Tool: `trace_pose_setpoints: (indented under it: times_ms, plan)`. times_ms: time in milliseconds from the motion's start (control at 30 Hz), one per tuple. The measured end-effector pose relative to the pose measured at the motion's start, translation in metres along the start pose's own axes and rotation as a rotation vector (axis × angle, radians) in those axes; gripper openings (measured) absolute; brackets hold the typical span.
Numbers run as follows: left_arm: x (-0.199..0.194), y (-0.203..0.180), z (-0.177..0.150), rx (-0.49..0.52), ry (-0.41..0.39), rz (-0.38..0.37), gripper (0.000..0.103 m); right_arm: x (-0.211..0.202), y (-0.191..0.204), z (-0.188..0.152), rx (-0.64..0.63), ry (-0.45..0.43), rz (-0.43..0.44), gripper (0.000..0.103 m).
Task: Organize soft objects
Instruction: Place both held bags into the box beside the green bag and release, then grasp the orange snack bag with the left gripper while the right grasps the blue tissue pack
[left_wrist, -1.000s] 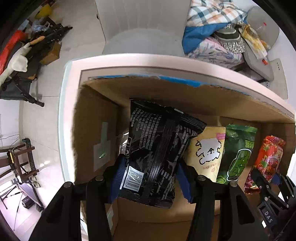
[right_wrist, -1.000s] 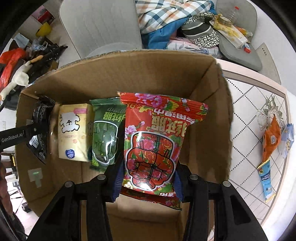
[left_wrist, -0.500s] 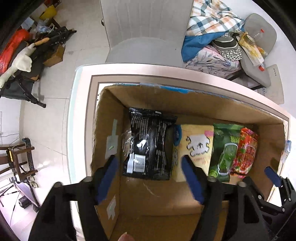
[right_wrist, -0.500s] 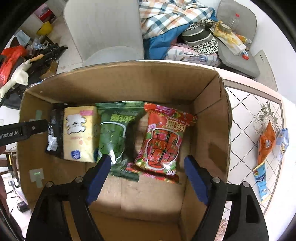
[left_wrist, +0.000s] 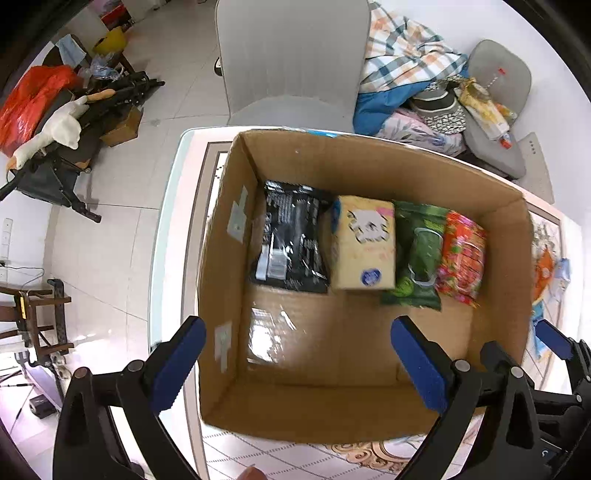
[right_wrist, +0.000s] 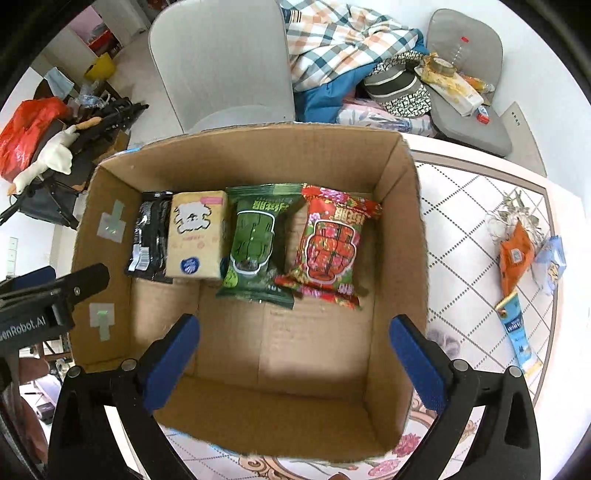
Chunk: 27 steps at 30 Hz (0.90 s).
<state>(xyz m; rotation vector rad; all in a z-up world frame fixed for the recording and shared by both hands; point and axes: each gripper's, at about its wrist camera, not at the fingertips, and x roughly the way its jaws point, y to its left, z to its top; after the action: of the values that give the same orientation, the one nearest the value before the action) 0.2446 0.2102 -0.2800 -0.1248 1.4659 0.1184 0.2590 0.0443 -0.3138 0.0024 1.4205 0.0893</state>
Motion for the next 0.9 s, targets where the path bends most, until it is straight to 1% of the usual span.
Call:
trace_pose_setpoints:
  times_ms: [133, 267, 467, 667, 767, 900]
  plan:
    - [-0.026, -0.008, -0.018, 0.027, -0.061, 0.012, 0.102, -0.021, 0.0, -0.017, -0.009, -0.017, 0.012, 0.103]
    - [-0.051, -0.017, -0.038, 0.035, -0.1, -0.009, 0.103, -0.049, -0.001, -0.034, -0.019, -0.051, 0.025, 0.103]
    - [-0.091, -0.024, -0.064, 0.058, -0.184, 0.01, 0.103, -0.087, -0.007, -0.059, -0.01, -0.101, 0.055, 0.103]
    - [-0.121, -0.028, -0.084, 0.048, -0.233, -0.008, 0.103, -0.12, -0.01, -0.084, -0.031, -0.138, 0.075, 0.103]
    - [-0.133, -0.03, -0.091, 0.035, -0.252, -0.011, 0.103, -0.132, -0.013, -0.092, -0.036, -0.148, 0.101, 0.103]
    - [-0.142, -0.045, -0.097, 0.04, -0.261, -0.031, 0.102, -0.141, -0.025, -0.098, -0.021, -0.154, 0.133, 0.103]
